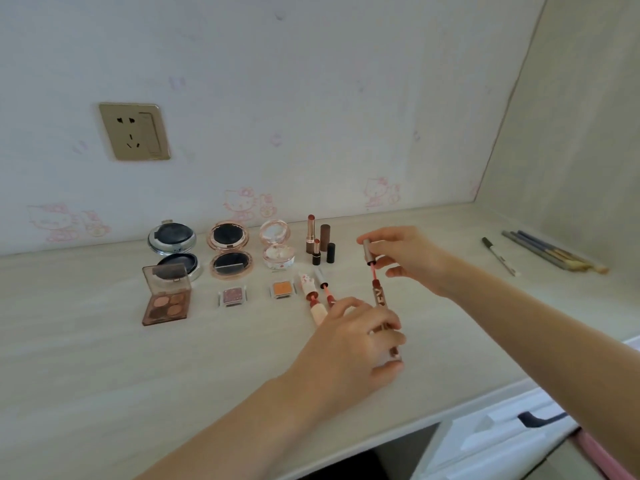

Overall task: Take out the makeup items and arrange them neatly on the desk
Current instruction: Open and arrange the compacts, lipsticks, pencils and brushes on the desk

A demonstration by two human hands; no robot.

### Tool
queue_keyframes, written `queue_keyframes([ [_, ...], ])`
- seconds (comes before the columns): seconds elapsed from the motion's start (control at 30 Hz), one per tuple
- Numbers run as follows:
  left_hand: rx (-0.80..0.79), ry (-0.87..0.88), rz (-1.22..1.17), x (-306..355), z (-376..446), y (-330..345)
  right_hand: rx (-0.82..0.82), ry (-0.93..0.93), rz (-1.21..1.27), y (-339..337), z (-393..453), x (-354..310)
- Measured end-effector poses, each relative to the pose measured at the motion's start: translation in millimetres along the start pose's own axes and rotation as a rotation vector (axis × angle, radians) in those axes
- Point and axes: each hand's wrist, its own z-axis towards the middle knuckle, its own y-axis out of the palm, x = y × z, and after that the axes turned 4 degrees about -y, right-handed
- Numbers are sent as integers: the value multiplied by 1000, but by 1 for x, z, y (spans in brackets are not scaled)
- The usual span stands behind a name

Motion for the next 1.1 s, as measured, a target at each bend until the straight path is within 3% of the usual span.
queue_keyframes([
  [0.2,-126,-78,57,-6,-3,7,-55,21,-196,16,16,13],
  [1.1,-30,-50,90,-25,-5,17,-84,-115,-522,54,55,26],
])
